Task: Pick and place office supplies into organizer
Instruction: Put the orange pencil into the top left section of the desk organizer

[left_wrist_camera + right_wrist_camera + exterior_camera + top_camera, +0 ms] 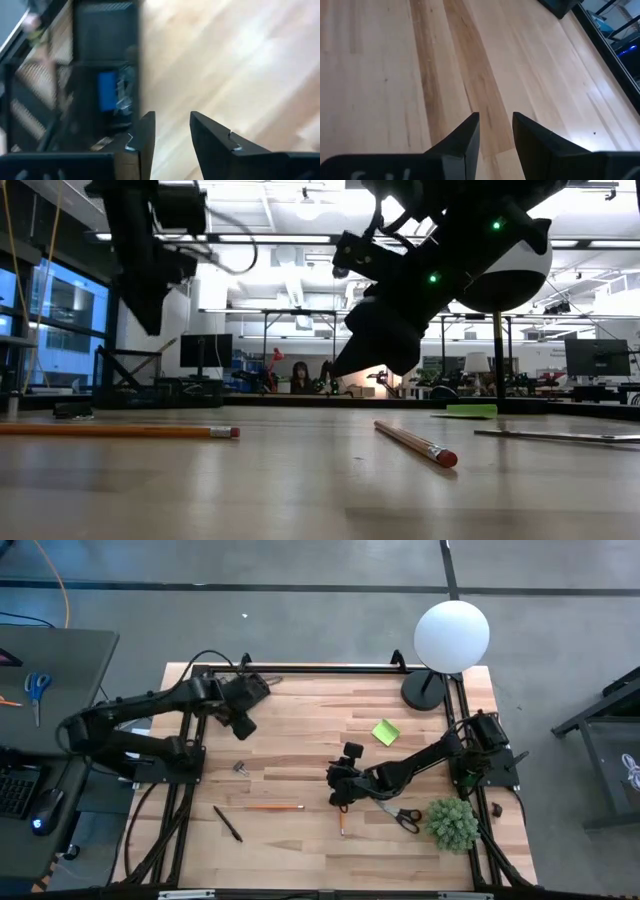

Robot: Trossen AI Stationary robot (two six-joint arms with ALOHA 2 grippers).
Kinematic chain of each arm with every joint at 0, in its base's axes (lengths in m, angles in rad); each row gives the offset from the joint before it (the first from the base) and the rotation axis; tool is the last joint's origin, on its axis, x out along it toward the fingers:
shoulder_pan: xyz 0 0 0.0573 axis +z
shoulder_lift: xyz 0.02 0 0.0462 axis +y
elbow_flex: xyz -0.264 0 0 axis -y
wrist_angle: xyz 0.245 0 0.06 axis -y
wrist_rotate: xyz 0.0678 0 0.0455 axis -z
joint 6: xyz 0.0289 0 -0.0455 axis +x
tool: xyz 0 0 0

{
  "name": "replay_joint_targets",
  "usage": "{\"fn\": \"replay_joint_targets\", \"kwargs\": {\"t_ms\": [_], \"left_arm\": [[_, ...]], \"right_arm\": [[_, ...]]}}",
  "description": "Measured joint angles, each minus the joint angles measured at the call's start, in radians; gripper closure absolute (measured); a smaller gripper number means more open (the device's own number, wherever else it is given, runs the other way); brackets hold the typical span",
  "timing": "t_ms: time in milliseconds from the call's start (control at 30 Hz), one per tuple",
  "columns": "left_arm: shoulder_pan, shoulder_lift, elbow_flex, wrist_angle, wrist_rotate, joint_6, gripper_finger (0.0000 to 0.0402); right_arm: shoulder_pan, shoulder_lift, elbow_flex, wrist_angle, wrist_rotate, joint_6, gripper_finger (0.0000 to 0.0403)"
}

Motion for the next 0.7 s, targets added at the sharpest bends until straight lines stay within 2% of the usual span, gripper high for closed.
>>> {"fn": "replay_joint_targets", "kwargs": {"t_ms": [167,367,533,700], "left_arm": [[-0.215,-0.030,0.000,0.101,0.000,-0.055,0.0312],[-0.482,-0.016,0.000,0.231,0.023,-0.044,0.0327],[-0.666,0.018,0.000,0.316,0.079,-0.080,0.0328],[-0.841,0.102,0.000,0.402,0.046,-0.093,0.0316]], "right_arm": [[0.023,-0.034,0.000,-0.048,0.003,0.026,0.0295],[0.068,-0.124,0.000,-0.160,-0.008,0.060,0.0295],[0.103,-0.165,0.001,-0.142,-0.042,0.044,0.0295],[0.124,-0.162,0.001,-0.086,-0.020,0.056,0.0295]]}}
